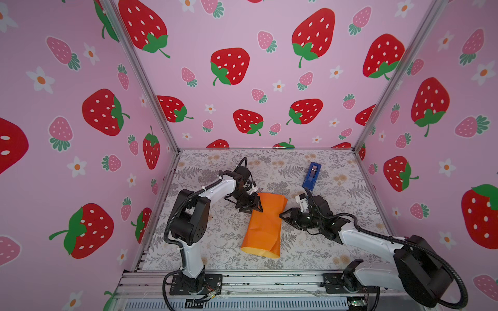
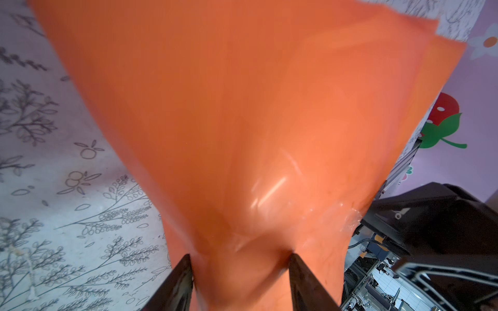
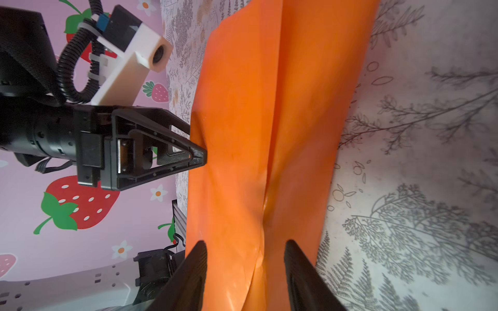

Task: Wrap a gift box in wrapping paper
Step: Smooth out the wrapping paper on the gift box.

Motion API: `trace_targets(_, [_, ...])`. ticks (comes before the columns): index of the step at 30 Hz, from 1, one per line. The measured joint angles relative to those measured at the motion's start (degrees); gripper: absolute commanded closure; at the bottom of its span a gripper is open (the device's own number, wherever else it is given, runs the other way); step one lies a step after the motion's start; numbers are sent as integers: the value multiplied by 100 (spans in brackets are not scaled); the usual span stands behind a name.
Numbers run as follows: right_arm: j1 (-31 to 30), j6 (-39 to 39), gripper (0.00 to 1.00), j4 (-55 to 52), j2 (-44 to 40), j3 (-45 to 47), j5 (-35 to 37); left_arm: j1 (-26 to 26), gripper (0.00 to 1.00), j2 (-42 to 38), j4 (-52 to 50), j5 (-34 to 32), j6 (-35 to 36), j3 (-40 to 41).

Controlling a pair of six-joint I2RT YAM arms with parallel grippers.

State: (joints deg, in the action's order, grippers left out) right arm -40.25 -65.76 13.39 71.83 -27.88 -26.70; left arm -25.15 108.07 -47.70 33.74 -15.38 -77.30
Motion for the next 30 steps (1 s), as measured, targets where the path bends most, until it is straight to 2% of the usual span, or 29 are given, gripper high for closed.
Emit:
trace_targets(3, [42, 153, 39, -149, 184, -74, -129, -4, 43, 0, -13, -11, 22, -13])
trace_targets(6, [42, 280, 44, -177, 476, -254, -313, -26, 43, 2, -28, -33, 31, -37])
trace_targets(12, [20, 315, 63, -22, 859, -485, -682, -103, 44, 33, -72, -114, 42, -131])
trace_targets(19, [24, 289, 84, -116, 953, -485, -673, -164, 44, 103, -262, -332, 76, -337])
trace_targets(23, [26, 278, 89, -37, 953, -485, -693, -166, 43, 68, -282, -501, 85, -367])
trace_targets(26, [24, 284, 91, 31, 953, -485, -688, -197, 39, 2, -332, -682, 81, -380])
trace_targets(30, [-15, 280, 92, 76, 960, -485, -682, -402, 33, -326, -492, -1250, 70, -498])
